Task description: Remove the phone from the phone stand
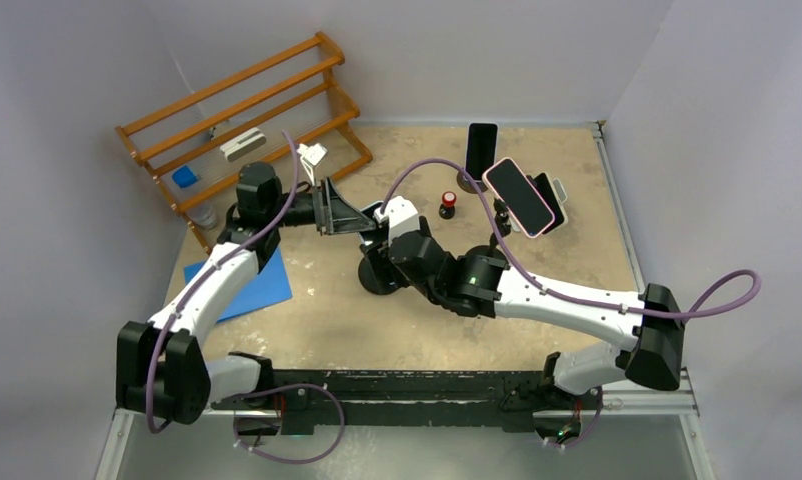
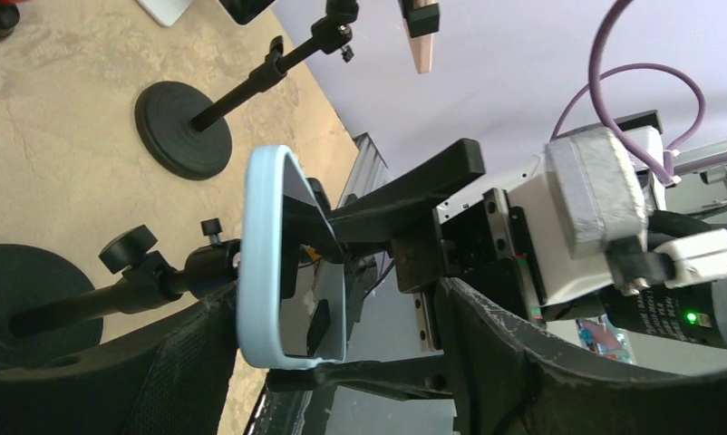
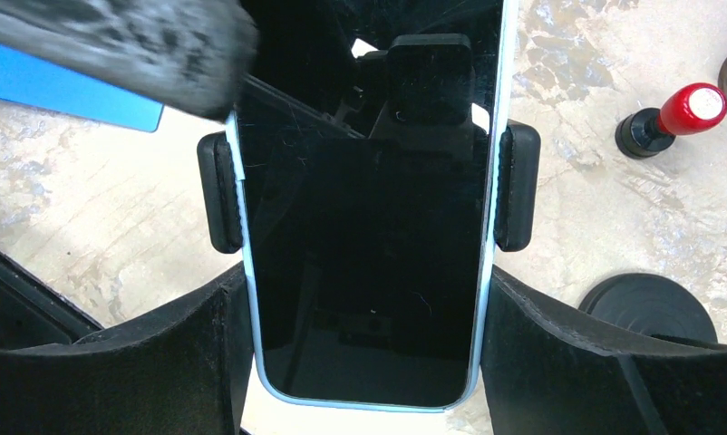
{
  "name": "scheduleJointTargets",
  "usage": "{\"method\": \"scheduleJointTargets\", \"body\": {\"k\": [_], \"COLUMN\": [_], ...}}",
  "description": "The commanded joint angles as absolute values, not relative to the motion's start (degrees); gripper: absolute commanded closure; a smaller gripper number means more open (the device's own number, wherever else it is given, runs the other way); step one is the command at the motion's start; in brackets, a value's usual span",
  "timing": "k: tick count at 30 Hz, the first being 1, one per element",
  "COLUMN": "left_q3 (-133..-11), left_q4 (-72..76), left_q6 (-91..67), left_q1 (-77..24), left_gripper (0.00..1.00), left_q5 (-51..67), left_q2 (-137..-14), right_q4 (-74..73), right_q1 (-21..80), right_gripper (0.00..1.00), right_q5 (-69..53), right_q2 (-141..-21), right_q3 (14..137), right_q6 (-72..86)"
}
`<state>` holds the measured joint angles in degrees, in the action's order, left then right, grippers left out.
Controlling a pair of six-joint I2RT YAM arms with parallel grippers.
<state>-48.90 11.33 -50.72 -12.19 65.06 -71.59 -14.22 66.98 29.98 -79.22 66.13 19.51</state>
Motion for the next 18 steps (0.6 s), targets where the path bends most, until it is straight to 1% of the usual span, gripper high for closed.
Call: {"method": "scheduleJointTargets", "body": {"k": [1,9,14,18], "left_q3": [-50.9,-46.1,-41.8,-42.2], "left_q4": [11.7,3.7,2.0,-2.7], "left_q6": [-48.4,-43.7,-41.6,-39.4], "left_q1": [-12.4,-12.3,-12.3,-12.3], "left_gripper": [0.24,0.18,0.16,0.15], "left_q5": [63.0,52.6,47.0,43.5], "left_q2": [-66.6,-58.1,-51.7,-50.0], "right_q4": [-12.0,-9.2,-8.5,-8.3], "right_q1": [66.7,66.7,66.7,66.6], "right_gripper": [0.47,0.47,0.47,0.47], "right_q5": [30.2,31.7,31.7,31.5], "right_q2": [-76.7,-75.4,-75.1,-75.4], "right_q3": [65.7,64.2,64.2,64.2], "right_q6": [20.2,21.2,21.1,21.1]}}
